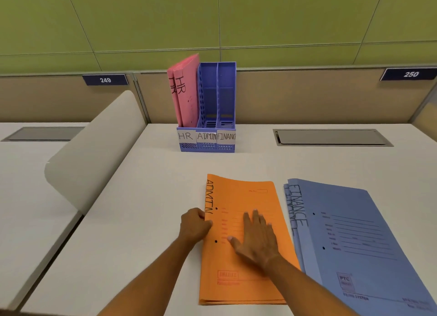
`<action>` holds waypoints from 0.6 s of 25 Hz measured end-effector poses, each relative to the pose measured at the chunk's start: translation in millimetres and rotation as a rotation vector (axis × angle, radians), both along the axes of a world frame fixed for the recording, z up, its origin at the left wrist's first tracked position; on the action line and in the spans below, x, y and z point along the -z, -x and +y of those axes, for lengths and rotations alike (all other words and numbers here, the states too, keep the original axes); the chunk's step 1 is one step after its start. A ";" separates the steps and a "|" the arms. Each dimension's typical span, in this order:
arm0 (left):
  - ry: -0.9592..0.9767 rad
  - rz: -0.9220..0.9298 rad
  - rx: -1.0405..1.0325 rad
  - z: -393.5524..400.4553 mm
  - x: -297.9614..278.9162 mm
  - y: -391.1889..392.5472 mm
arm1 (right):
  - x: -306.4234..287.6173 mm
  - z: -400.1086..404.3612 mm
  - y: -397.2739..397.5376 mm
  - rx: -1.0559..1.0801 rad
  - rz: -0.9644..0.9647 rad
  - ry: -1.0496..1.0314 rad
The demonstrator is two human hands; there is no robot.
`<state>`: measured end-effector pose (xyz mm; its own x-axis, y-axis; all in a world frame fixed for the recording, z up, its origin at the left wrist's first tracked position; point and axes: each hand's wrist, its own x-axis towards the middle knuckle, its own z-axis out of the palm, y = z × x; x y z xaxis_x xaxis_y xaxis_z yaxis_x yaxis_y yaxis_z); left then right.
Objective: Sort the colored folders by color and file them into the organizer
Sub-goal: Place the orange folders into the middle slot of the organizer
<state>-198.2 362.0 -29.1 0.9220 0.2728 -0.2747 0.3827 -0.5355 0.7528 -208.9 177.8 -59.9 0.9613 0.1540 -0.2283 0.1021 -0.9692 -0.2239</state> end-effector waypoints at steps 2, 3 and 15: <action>0.080 0.018 -0.034 1.2 -1.9 -0.1 | -0.5 -1.7 -1.0 -0.004 -0.009 0.006; 0.106 0.023 -0.040 1.0 -3.2 0.0 | -1.0 -2.2 -1.2 -0.005 -0.016 0.010; 0.177 -0.156 -0.053 16.9 -55.6 -26.7 | -65.6 -15.4 -54.7 -0.022 -0.366 -0.058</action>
